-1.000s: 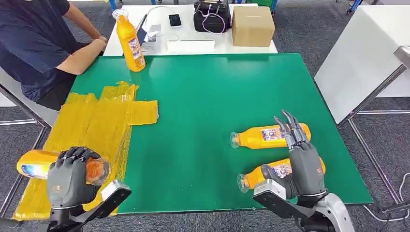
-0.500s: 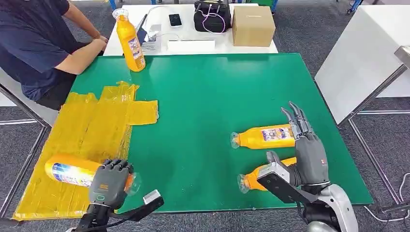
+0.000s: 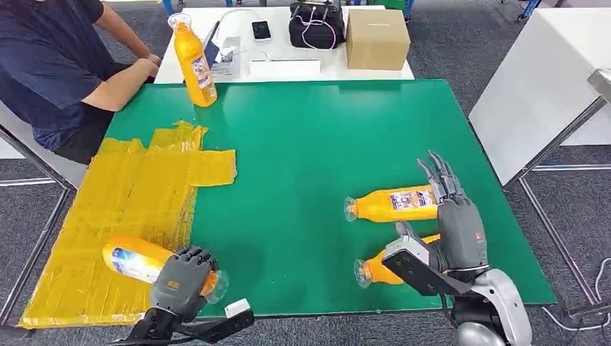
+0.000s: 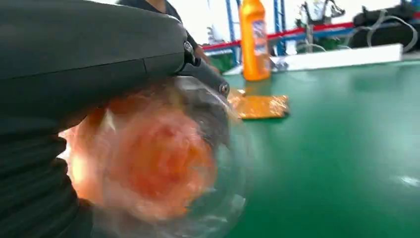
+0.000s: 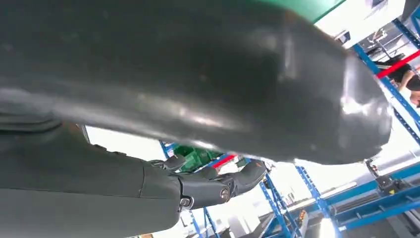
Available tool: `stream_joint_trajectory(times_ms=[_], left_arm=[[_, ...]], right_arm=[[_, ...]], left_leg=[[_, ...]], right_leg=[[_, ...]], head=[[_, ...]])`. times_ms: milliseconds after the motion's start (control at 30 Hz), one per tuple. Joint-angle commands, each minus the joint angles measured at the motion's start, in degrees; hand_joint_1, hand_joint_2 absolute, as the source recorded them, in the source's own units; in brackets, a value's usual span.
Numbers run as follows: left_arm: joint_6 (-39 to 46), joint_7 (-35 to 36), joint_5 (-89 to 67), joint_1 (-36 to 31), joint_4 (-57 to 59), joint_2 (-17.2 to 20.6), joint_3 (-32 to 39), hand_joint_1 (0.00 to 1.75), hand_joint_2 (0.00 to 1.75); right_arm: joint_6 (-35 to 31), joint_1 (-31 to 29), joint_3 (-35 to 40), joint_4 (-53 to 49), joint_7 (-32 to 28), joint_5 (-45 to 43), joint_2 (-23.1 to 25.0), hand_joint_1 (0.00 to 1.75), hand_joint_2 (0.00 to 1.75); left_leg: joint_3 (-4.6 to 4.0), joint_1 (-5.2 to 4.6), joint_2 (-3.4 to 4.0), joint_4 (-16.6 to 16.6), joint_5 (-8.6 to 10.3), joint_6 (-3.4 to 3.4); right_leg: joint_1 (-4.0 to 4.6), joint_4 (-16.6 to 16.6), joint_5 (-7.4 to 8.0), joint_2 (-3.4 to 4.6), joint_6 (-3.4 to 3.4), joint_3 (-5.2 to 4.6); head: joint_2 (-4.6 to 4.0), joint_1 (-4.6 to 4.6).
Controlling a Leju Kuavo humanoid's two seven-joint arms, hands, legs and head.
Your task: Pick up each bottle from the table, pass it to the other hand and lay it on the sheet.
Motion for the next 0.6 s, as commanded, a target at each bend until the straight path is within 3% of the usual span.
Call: stream_joint_trajectory(times_ms=[33, 300, 333, 500, 533, 567, 600], left_arm=[[-3.54, 1.83, 5.18, -3.13, 0.10, 0.06, -1.43, 0.00, 0.00], [-4.35, 2.39, 7.49, -2.61, -0.82, 0.49, -0.20, 0.00, 0.00], [-1.57, 2.04, 8.18, -2.30, -1.36, -1.05, 1.26, 0.00, 0.00], [-0.81, 1.70, 7.98, -1.39, -1.16, -1.16, 2.04, 0.00, 0.00], [-1.02, 1.42, 7.47, -2.68, -3.08, -2.38, 2.00, 0.00, 0.00], [1.82, 1.20, 9.58, -2.03, -3.99, -4.13, 3.88, 0.00, 0.00], [0.73, 1.43, 9.48, -2.60, -5.42, -4.56, 4.16, 0.00, 0.00]], right_arm=[[0.04, -1.75, -0.87, 4.84, -0.12, -0.06, 0.95, 0.00, 0.00], [0.30, -0.75, -0.81, 5.56, 0.42, 0.66, 0.76, 0.00, 0.00], [-0.24, -0.67, -0.68, 5.39, 0.01, 1.14, 0.82, 0.00, 0.00], [-0.92, 1.73, -1.79, 5.15, -1.22, 1.62, 0.80, 0.00, 0.00], [-0.23, -1.32, -0.43, 4.59, -0.70, 1.18, 1.48, 0.00, 0.00], [0.19, -0.55, -0.43, 3.82, -0.08, 2.20, 1.41, 0.00, 0.00], [0.45, -1.25, 0.24, 3.10, 0.37, 2.27, 1.71, 0.00, 0.00]], left_leg=[[0.20, 0.03, -0.01, -0.03, -0.06, -0.03], [0.27, 0.01, 0.05, -0.05, -0.08, -0.04], [0.23, 0.01, 0.12, -0.02, -0.09, -0.03], [0.16, 0.03, -0.01, -0.04, -0.05, -0.02], [0.32, 0.03, 0.00, -0.06, -0.11, -0.04], [0.46, 0.02, 0.06, -0.07, -0.18, -0.05], [0.11, 0.00, 0.12, 0.02, -0.07, -0.02]], right_leg=[[0.03, -0.08, -0.06, -0.03, -0.01, 0.25], [0.02, -0.08, -0.06, 0.03, -0.01, 0.29], [0.02, -0.04, -0.06, 0.10, -0.01, 0.23], [0.03, -0.08, -0.05, -0.03, 0.00, 0.19], [0.03, -0.11, -0.10, -0.03, -0.01, 0.36], [0.03, -0.13, -0.16, 0.02, -0.01, 0.50], [0.01, 0.00, -0.03, 0.11, 0.00, 0.11]], head=[[0.00, 0.02], [0.00, 0.02], [0.00, 0.00], [0.00, 0.02], [0.00, 0.00], [0.00, 0.02], [0.00, 0.02]])
